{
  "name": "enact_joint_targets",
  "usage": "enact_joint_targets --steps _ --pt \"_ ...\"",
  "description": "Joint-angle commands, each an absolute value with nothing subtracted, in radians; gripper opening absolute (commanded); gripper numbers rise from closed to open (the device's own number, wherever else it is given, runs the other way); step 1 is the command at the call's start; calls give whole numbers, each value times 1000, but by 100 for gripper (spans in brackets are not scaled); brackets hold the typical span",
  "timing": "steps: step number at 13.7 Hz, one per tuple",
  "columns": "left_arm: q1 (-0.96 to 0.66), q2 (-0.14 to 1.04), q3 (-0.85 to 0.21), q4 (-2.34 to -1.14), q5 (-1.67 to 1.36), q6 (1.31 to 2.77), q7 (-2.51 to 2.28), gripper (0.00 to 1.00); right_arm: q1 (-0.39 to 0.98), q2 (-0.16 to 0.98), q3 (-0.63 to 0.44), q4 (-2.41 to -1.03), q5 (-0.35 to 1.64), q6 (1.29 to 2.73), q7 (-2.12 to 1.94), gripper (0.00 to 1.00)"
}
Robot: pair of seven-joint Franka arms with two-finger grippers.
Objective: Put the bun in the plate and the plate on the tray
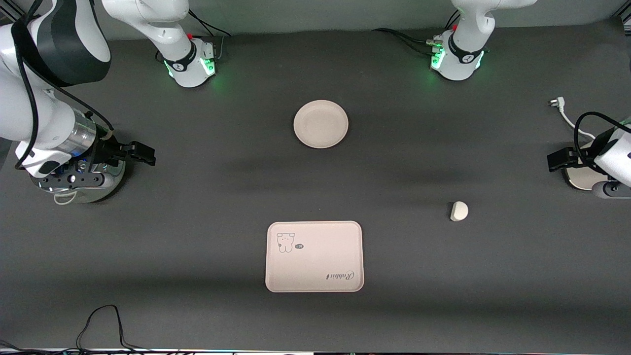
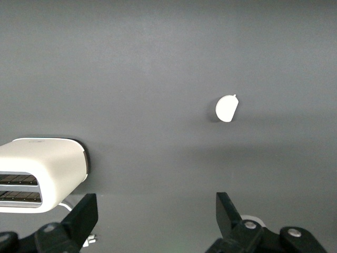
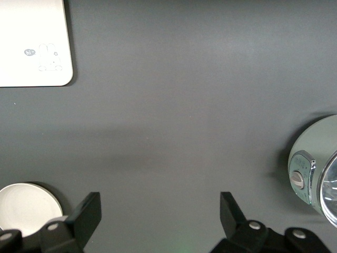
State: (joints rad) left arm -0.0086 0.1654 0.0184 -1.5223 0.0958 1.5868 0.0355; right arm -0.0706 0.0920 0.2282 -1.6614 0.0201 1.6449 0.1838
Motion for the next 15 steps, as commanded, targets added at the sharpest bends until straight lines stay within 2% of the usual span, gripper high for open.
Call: enact_joint_targets --steps 1,5,12,15 --pt "-29 181 34 -1514 81 1572 38 100 -67 74 224 -1675 23 1643 187 100" --pt "-89 273 20 -1516 46 1624 -55 100 -74 71 216 -1690 25 1643 189 100" --pt "-100 517 17 -1519 43 1906 -60 100 -72 69 207 -1703 28 1652 189 100" --pt "-97 566 15 -1590 32 2046 -60 100 -74 71 206 -1703 41 1655 189 100"
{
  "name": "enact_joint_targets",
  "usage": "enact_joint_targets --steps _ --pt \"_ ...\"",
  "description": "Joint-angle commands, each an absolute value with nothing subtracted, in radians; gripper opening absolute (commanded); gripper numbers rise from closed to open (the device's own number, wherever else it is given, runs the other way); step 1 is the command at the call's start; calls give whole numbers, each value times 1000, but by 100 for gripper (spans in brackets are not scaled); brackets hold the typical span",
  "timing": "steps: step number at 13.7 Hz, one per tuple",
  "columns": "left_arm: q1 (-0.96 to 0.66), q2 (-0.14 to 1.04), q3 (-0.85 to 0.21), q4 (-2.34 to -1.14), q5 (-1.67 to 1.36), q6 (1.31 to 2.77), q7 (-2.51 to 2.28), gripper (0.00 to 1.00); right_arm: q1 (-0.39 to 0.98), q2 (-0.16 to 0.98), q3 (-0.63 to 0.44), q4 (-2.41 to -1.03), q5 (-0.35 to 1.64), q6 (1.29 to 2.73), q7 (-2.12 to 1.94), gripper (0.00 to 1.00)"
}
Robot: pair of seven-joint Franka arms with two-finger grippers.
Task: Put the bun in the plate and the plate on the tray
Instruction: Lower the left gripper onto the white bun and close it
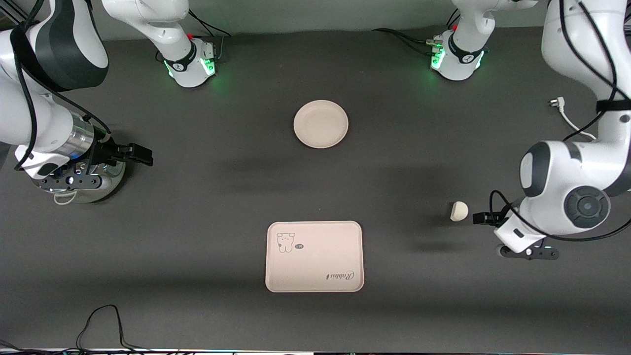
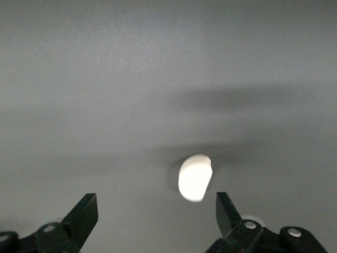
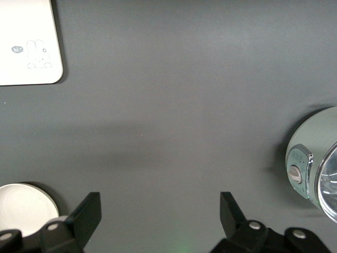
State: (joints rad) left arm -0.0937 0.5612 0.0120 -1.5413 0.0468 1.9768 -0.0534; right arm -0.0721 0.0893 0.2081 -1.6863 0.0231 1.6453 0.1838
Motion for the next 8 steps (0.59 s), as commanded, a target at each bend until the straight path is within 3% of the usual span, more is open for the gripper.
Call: enact_joint_targets --steps 1,8 --pt "-100 555 15 -1647 31 2113 -60 100 -75 72 206 -1703 43 1657 189 100" --pt "-98 448 15 -2032 -11 2601 -55 100 -78 87 199 -1703 41 1700 189 100"
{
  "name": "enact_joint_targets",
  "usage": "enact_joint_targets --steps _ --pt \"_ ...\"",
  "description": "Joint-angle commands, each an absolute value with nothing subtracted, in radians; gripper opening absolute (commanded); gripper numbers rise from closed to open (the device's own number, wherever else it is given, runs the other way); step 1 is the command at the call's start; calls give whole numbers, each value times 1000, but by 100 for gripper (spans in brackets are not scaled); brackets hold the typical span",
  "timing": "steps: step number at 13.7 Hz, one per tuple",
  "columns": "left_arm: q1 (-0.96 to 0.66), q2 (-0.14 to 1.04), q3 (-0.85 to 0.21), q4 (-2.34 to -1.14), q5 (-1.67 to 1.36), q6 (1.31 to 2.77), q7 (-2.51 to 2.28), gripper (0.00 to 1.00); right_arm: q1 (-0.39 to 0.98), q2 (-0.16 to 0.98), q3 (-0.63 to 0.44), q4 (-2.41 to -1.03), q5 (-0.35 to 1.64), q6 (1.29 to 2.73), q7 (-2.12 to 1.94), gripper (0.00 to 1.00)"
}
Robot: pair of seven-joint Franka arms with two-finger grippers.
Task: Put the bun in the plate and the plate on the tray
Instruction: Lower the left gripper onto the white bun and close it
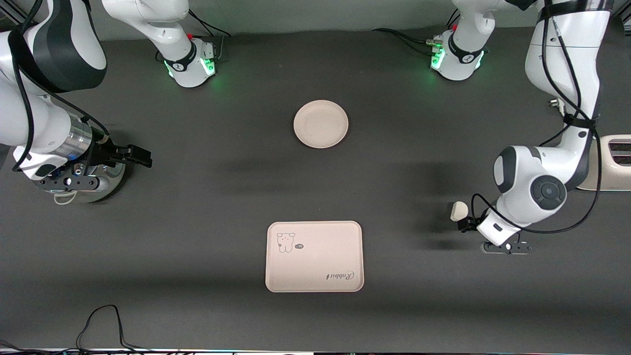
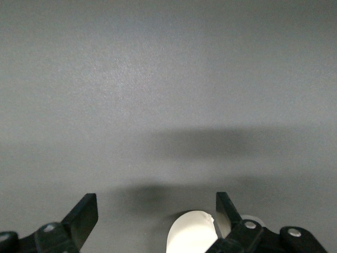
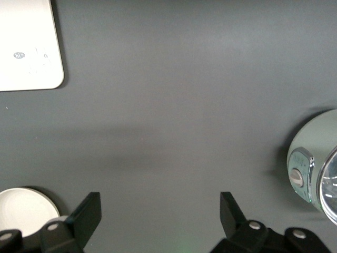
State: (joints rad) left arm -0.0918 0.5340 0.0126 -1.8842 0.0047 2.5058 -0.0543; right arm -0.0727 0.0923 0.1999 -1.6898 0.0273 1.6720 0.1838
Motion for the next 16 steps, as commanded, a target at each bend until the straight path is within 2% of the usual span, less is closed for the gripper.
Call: enact_joint_targets --steps 1,3,11,15,16 --pt "-101 434 15 -2060 -11 2624 -55 100 -78 90 199 -1703 41 1707 187 100" --pt "-101 411 9 -2106 -12 2673 -60 99 -86 97 198 -1703 41 1724 187 100" --pt "-103 429 -12 -2273 -12 3023 -60 98 -84 92 193 -1713 41 1724 187 100" --pt "-106 460 -21 -2318 -12 3160 -80 89 -83 91 193 -1715 41 1724 187 100" --pt "-106 469 -26 -2324 -12 3183 -84 85 -81 89 193 -1715 41 1724 187 100"
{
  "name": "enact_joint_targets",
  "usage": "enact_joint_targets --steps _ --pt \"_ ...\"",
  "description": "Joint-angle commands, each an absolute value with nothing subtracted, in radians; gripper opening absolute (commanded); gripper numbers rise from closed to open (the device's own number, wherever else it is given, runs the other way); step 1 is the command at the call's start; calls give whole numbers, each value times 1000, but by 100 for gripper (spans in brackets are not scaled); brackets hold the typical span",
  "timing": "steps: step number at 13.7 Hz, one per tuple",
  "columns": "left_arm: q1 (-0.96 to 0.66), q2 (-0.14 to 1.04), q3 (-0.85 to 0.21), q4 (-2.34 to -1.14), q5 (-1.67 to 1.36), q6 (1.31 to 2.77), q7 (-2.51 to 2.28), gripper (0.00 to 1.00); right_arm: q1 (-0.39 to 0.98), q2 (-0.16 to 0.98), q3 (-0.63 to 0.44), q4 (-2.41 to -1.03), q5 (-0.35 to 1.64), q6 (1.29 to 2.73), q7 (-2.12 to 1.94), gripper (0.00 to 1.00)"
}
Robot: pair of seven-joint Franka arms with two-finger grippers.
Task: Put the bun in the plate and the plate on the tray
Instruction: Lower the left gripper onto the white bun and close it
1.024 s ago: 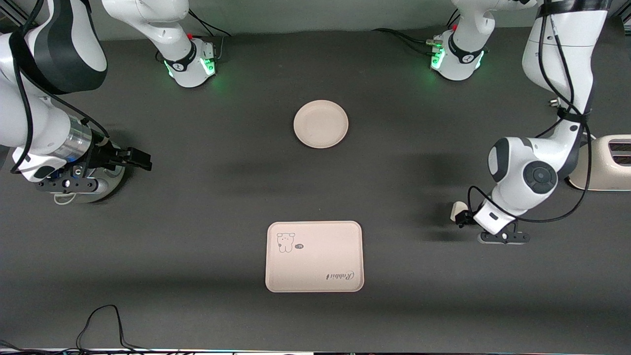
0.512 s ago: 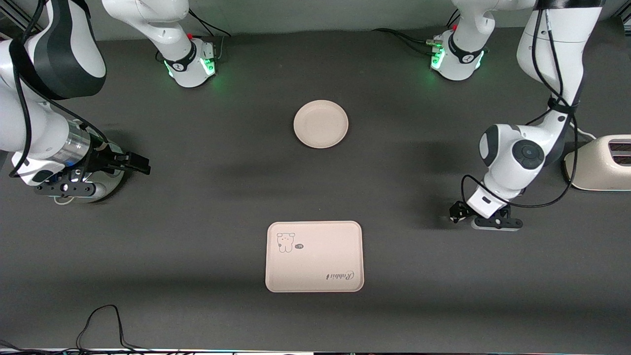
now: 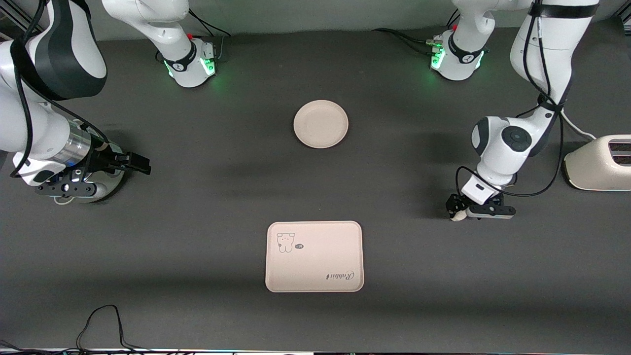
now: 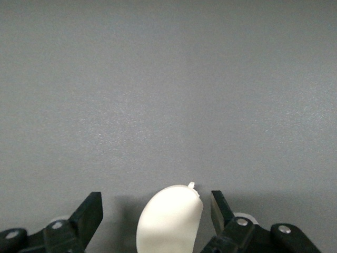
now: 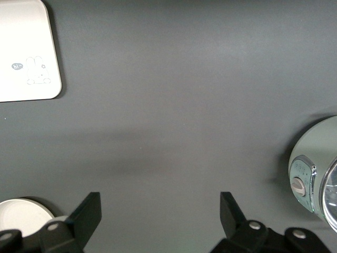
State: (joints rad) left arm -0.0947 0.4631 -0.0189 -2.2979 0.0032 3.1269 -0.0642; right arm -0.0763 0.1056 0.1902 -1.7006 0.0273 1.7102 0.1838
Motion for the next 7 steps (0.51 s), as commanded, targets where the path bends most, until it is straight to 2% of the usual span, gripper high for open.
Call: enact_joint_targets --steps 1,2,4,5,7 --pt "-107 472 -26 -2325 -12 3191 -86 75 -83 87 193 -1717 41 1723 187 100" --pt "-107 472 -26 -2326 -12 3191 -86 56 -83 86 193 -1718 41 1723 187 100" --pt "-106 469 -26 -2326 -12 3191 -83 10 -83 87 193 -1718 41 1724 187 100" --pt "-106 468 -26 -2326 -12 3191 -81 0 -83 87 192 -1718 41 1724 187 99" --pt "-106 454 -26 -2329 -11 3182 -81 0 -83 84 193 -1720 43 1724 187 99"
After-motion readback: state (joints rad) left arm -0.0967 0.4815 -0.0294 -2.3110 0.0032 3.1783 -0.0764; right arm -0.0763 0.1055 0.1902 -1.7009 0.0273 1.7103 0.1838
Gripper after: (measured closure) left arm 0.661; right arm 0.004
